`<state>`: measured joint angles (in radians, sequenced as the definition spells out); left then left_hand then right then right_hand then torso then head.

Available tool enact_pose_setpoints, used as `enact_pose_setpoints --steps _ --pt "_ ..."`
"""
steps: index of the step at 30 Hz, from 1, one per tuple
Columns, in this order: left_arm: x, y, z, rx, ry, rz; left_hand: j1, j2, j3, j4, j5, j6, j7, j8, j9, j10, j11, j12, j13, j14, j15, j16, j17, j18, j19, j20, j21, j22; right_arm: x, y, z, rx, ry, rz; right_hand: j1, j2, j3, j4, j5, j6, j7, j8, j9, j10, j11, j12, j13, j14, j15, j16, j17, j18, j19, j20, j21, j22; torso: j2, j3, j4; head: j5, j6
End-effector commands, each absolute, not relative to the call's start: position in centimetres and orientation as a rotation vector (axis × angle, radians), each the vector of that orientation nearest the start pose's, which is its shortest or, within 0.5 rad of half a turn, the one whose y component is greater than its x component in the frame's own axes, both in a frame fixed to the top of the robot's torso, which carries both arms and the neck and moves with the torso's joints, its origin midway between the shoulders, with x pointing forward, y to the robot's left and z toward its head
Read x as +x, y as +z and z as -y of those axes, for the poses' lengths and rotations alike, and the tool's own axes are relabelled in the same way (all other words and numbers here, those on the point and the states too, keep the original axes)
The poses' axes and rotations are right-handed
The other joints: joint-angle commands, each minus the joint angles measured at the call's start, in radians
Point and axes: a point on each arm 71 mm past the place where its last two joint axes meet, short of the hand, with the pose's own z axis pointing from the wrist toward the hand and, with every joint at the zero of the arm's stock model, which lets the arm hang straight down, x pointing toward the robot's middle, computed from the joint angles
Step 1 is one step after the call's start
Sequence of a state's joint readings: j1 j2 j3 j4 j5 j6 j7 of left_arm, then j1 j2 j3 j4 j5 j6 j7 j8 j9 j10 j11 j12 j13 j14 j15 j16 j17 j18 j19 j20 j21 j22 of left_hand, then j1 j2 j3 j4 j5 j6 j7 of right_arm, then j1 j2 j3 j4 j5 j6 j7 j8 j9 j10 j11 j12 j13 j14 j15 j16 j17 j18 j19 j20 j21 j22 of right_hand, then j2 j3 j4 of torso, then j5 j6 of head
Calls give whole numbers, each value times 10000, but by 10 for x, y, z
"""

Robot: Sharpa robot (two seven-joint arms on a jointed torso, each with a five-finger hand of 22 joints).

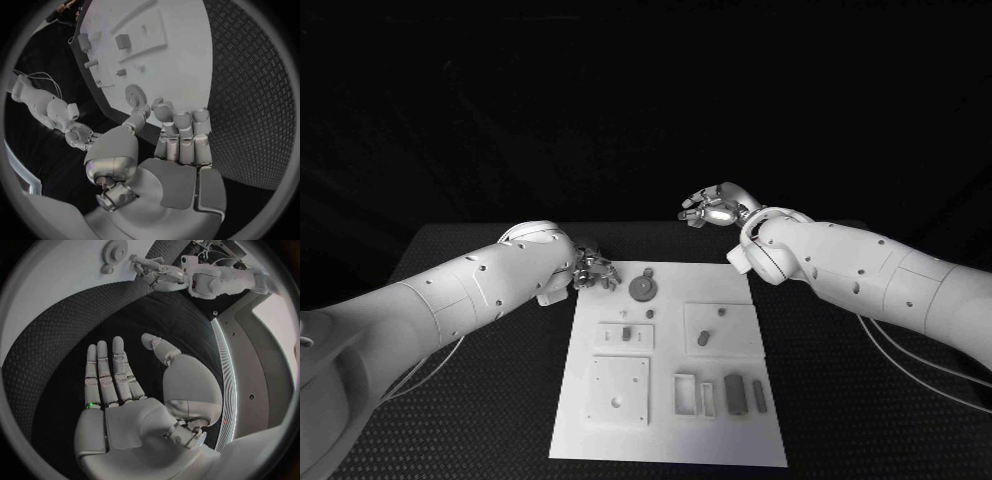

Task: Assemble the parts on the task board

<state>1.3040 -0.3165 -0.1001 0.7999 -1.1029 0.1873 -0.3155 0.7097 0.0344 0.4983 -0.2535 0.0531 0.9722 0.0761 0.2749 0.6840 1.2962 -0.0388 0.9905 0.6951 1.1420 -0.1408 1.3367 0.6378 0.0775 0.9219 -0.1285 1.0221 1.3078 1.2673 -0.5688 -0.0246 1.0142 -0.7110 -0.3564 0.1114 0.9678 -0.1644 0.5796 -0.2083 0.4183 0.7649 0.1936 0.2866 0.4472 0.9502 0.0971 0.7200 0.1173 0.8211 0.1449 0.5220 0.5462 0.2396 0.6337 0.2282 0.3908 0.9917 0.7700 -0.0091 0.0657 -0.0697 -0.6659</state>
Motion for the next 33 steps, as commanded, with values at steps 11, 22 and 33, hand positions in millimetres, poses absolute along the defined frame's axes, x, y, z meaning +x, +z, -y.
enact_pose_setpoints --steps 11,22,33 --pt "593 -215 -141 -1161 -3909 -22437 689 202 89 -275 19 228 -38 -52 -15 162 -19 -41 -34 53 -48 72 -57 -78 30 -1035 73 167 585 -169 217 5475 9199 -15541 38 19 -42 4 36 89 115 -10 -18 -2071 783 -26 -21 -81 -6 -68 -7 -89 -90 2 -63 14 0 -5 -3 0 -58" --pt "593 -214 -142 -1267 -3948 -22308 938 731 75 -284 36 302 -48 -97 -42 227 -28 -40 -44 94 -58 118 -90 -99 57 -1044 91 173 585 -169 217 5483 9190 -15531 35 21 -44 9 38 87 116 -8 -20 -2070 783 -23 -30 -80 -5 -72 -6 -89 -88 3 -70 18 -4 -1 -10 6 -67" --pt "592 -214 -148 -2132 -4477 -22212 1590 805 1197 89 -29 817 -202 121 127 316 -176 -48 -53 183 -183 206 -140 -125 168 -1076 148 171 585 -169 218 5475 9175 -15532 31 23 -46 15 39 86 117 -5 -22 -2070 784 -20 -39 -79 -5 -75 -5 -89 -86 4 -76 22 -4 -5 -4 3 -69"
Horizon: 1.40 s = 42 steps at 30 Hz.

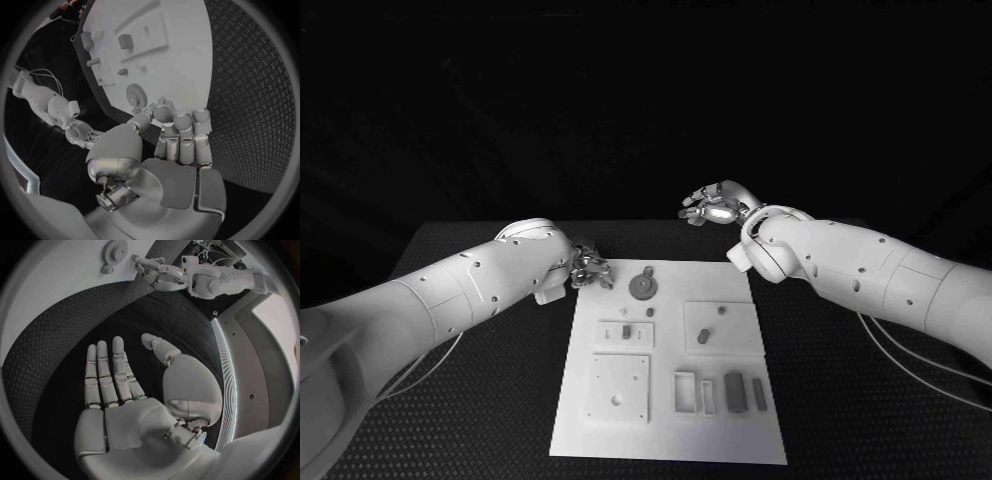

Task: Assemble the parts on the task board

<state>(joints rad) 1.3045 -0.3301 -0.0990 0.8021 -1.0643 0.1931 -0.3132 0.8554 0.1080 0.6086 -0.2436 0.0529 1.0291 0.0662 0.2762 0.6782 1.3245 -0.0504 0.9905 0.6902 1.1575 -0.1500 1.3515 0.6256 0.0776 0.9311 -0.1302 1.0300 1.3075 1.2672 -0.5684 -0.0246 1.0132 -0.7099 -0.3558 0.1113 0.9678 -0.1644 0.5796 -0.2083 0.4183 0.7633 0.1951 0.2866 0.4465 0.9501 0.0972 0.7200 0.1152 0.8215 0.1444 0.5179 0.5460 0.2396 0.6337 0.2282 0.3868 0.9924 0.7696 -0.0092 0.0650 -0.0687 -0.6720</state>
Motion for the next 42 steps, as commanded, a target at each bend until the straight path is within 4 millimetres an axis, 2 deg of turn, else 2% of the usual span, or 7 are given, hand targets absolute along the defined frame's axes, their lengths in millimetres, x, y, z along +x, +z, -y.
enact_pose_setpoints --steps 1,12,21,31,33,41,42 --pt "591 -214 -149 -2220 -4518 -22238 147 81 134 -23 -15 288 -119 132 209 43 -77 -46 -3 41 -105 66 -21 -126 86 -1063 75 177 585 -169 218 5478 9169 -15529 31 23 -47 16 40 102 101 -5 -15 -2069 783 -20 -19 -84 0 -35 -3 -89 -87 4 -37 15 -2 -4 5 -5 -11" --pt "585 -214 -154 -3494 -5333 -22536 85 41 426 -162 472 517 -244 238 414 304 -205 -12 -26 280 -224 176 -61 -127 276 -1127 171 179 584 -169 220 5496 9144 -15516 29 22 -49 18 42 100 101 -2 -17 -2069 783 -17 -28 -83 0 -38 -2 -88 -86 4 -43 19 -10 -12 26 18 -10" --pt "576 -198 -163 -4229 -5951 -22502 21 27 419 -164 484 549 -254 244 437 354 -212 -1 -28 312 -230 193 -66 -131 303 -1134 190 182 584 -169 225 5542 9066 -15509 31 19 -49 18 44 100 100 1 -18 -2069 783 -15 -37 -83 0 -41 -1 -88 -85 4 -49 22 -22 -11 46 74 5" --pt "548 -182 -173 -3886 -5828 -21733 -62 -83 465 -222 652 671 -292 251 473 505 -248 19 -44 424 -254 252 -75 -124 362 -1160 234 183 585 -169 232 5632 8902 -15479 37 15 -48 17 43 102 97 5 -20 -2068 782 -11 -46 -82 -1 -44 0 -86 -81 3 -54 27 -94 -36 159 46 -62" --pt "542 -182 -173 -3591 -5741 -21637 -141 -118 489 -236 1069 751 -315 253 483 589 -268 23 -56 489 -267 277 -83 -125 398 -1169 257 182 585 -169 233 5641 8883 -15479 39 14 -48 17 43 102 96 6 -20 -2067 781 -10 -48 -81 -1 -44 1 -85 -80 3 -56 28 -108 -43 175 30 -76" --pt "524 -189 -174 -2495 -5206 -21195 -265 -204 538 -336 1429 893 -355 229 478 715 -310 -9 -101 615 -299 295 -113 -105 494 -1205 305 174 586 -169 233 5647 8867 -15474 41 10 -48 18 42 102 95 8 -21 -2067 781 -8 -54 -81 -1 -46 2 -85 -78 3 -59 31 -106 -45 184 61 -87" --pt "521 -191 -173 -2306 -5144 -21193 -309 -251 558 -344 1707 1005 -388 267 498 734 -347 -53 -152 655 -313 301 -121 -102 528 -1212 323 173 586 -169 233 5647 8868 -15476 41 9 -48 18 42 102 95 9 -21 -2067 781 -8 -54 -80 -1 -47 2 -84 -78 3 -59 32 -105 -43 183 65 -93"
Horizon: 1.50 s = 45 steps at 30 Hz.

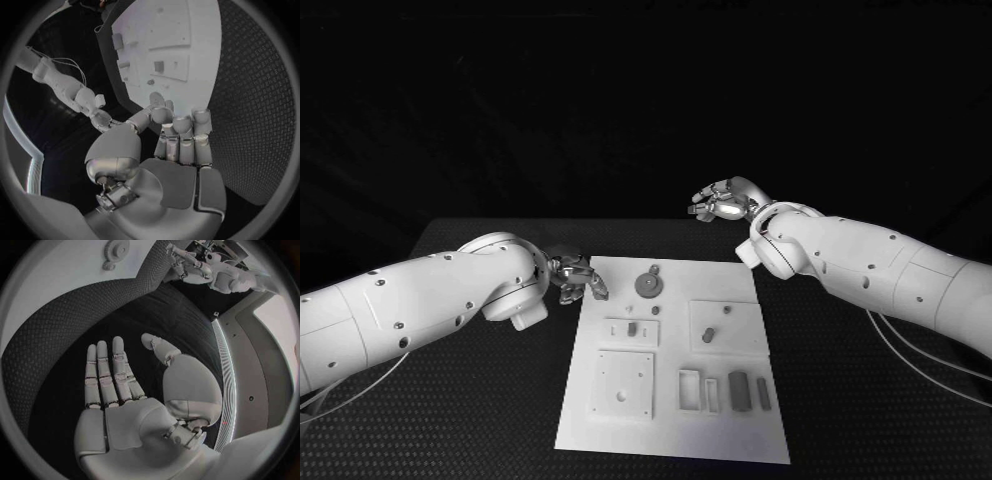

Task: Assemble the parts on the task board

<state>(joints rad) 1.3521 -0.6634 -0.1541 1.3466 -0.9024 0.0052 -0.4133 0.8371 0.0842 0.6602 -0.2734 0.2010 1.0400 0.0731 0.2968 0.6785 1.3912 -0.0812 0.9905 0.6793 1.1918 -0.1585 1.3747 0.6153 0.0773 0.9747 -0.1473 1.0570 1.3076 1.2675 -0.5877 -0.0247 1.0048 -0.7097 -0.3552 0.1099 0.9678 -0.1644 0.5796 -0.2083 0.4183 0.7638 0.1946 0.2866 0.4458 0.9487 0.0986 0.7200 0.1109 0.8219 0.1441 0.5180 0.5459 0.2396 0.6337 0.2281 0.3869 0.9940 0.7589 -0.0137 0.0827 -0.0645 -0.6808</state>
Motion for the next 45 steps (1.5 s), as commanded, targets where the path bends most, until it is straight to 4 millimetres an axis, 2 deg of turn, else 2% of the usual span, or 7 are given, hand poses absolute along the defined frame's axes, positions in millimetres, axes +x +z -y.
enact_pose_setpoints --steps 1,2,10,13,24,26,45 --pt "520 -192 -173 -2198 -5114 -21200 -174 -74 55 -69 604 1070 -511 139 536 82 -95 -58 -55 346 -252 69 -28 -97 126 -1048 71 171 586 -169 233 5647 8868 -15476 41 9 -48 18 42 97 100 9 -15 -2053 767 -7 -12 -84 2 -47 3 -84 -78 4 -60 16 3 4 3 27 -11" --pt "517 -193 -171 -2078 -5075 -21219 -251 -81 53 -106 825 1166 -557 168 562 94 -132 -53 -57 378 -285 64 -41 -91 158 -1057 85 168 586 -169 233 5647 8867 -15478 42 9 -48 18 42 97 100 9 -15 -2053 767 -7 -13 -84 2 -47 3 -84 -78 4 -60 17 4 5 3 34 -13" --pt "502 -208 -162 -1155 -4666 -21510 -388 -170 78 -130 1125 1492 -681 304 678 155 -250 63 -13 510 -369 149 -30 -64 269 -1098 160 177 585 -169 233 5644 8871 -15477 44 8 -47 20 43 96 99 11 -16 -2052 767 -5 -19 -83 2 -50 4 -84 -76 4 -64 20 27 16 -18 88 -29" --pt "500 -213 -159 -969 -4538 -21589 -432 -183 101 -139 1340 1566 -716 351 720 155 -285 98 -4 533 -382 173 -28 -57 290 -1108 182 179 585 -169 233 5636 8888 -15486 45 7 -46 21 43 96 99 12 -17 -2052 767 -4 -22 -83 2 -50 4 -84 -75 4 -65 21 28 17 -28 105 -41" --pt "498 -220 -148 -659 -4495 -21638 -504 -175 123 -150 1603 1632 -752 405 775 156 -321 155 6 564 -401 214 -23 -44 323 -1125 224 184 585 -169 231 5621 8915 -15492 47 5 -46 23 43 95 99 14 -19 -2052 767 -2 -29 -82 1 -53 5 -83 -73 5 -71 25 36 20 -44 98 -102" --pt "498 -221 -146 -591 -4480 -21667 -537 -180 129 -151 1760 1675 -772 440 801 158 -339 178 11 574 -409 230 -20 -41 334 -1130 240 185 585 -169 231 5618 8920 -15493 47 5 -46 23 43 94 99 14 -19 -2052 767 -1 -31 -82 1 -53 5 -83 -73 5 -72 26 37 22 -45 96 -107" --pt "497 -230 -143 -252 -4234 -21974 -706 -55 133 -157 1922 1754 -815 554 892 137 -380 230 3 567 -419 257 -22 -39 325 -1134 266 182 585 -169 230 5606 8951 -15513 45 9 -46 33 46 89 99 18 -24 -2054 768 3 -49 -81 3 -60 7 -84 -71 7 -84 34 32 17 -32 74 -150"
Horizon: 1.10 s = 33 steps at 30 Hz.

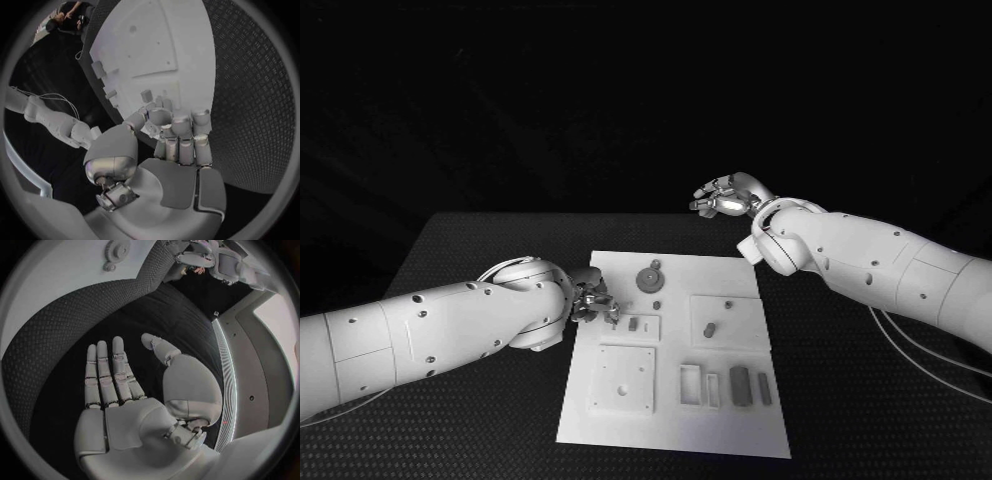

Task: Assemble the parts on the task board

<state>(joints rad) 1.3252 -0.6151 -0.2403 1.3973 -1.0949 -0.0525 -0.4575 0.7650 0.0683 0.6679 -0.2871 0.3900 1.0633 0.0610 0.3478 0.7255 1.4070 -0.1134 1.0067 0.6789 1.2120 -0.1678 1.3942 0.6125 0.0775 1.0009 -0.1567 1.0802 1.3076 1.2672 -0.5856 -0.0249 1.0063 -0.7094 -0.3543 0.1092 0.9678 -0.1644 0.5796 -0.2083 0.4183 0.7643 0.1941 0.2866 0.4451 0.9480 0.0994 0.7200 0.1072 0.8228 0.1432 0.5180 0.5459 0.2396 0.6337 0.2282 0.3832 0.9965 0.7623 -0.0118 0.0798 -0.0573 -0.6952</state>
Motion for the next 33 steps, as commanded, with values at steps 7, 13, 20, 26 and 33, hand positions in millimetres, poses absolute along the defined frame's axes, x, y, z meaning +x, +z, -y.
enact_pose_setpoints --steps 7,13,20,26,33 --pt "496 -235 -140 -132 -4187 -22077 -7 110 60 -21 57 1532 -701 62 435 -23 -63 73 5 362 -326 63 5 -40 59 -1040 37 183 585 -169 230 5625 8966 -15512 44 10 -47 36 48 82 104 19 -19 -2047 761 5 -19 -89 12 -62 8 -83 -70 7 -53 12 3 -3 -1 -11 -15" --pt "496 -237 -139 -30 -4125 -22197 -19 116 62 -20 62 1540 -704 74 443 -24 -67 76 3 361 -326 65 4 -40 57 -1041 38 183 585 -169 230 5628 8965 -15516 44 11 -47 38 48 81 104 20 -20 -2047 761 7 -24 -89 12 -64 9 -83 -69 7 -57 15 0 6 -4 -24 -39" --pt "496 -238 -141 121 -3980 -22178 -27 124 68 -22 65 1541 -707 83 451 -27 -70 78 1 358 -326 65 3 -40 54 -1041 39 182 585 -169 230 5630 8961 -15516 45 11 -47 40 49 80 104 22 -22 -2048 761 9 -32 -89 12 -67 10 -82 -69 7 -62 18 -5 -3 11 5 -29" --pt "497 -238 -143 125 -3899 -22187 -29 126 73 -25 63 1539 -709 87 455 -29 -72 79 0 356 -325 65 3 -39 52 -1042 39 182 585 -169 230 5630 8965 -15515 45 11 -48 41 50 78 104 23 -24 -2047 761 12 -37 -88 12 -69 11 -82 -68 7 -66 21 -6 -3 12 14 -15" --pt "497 -239 -143 214 -3822 -22160 -30 124 80 -27 58 1532 -710 91 460 -33 -73 80 -2 352 -325 64 2 -37 48 -1043 40 182 585 -169 231 5636 8958 -15511 44 11 -49 43 50 77 104 25 -26 -2047 762 14 -44 -88 12 -71 12 -82 -66 8 -71 25 -7 -6 13 17 -29"
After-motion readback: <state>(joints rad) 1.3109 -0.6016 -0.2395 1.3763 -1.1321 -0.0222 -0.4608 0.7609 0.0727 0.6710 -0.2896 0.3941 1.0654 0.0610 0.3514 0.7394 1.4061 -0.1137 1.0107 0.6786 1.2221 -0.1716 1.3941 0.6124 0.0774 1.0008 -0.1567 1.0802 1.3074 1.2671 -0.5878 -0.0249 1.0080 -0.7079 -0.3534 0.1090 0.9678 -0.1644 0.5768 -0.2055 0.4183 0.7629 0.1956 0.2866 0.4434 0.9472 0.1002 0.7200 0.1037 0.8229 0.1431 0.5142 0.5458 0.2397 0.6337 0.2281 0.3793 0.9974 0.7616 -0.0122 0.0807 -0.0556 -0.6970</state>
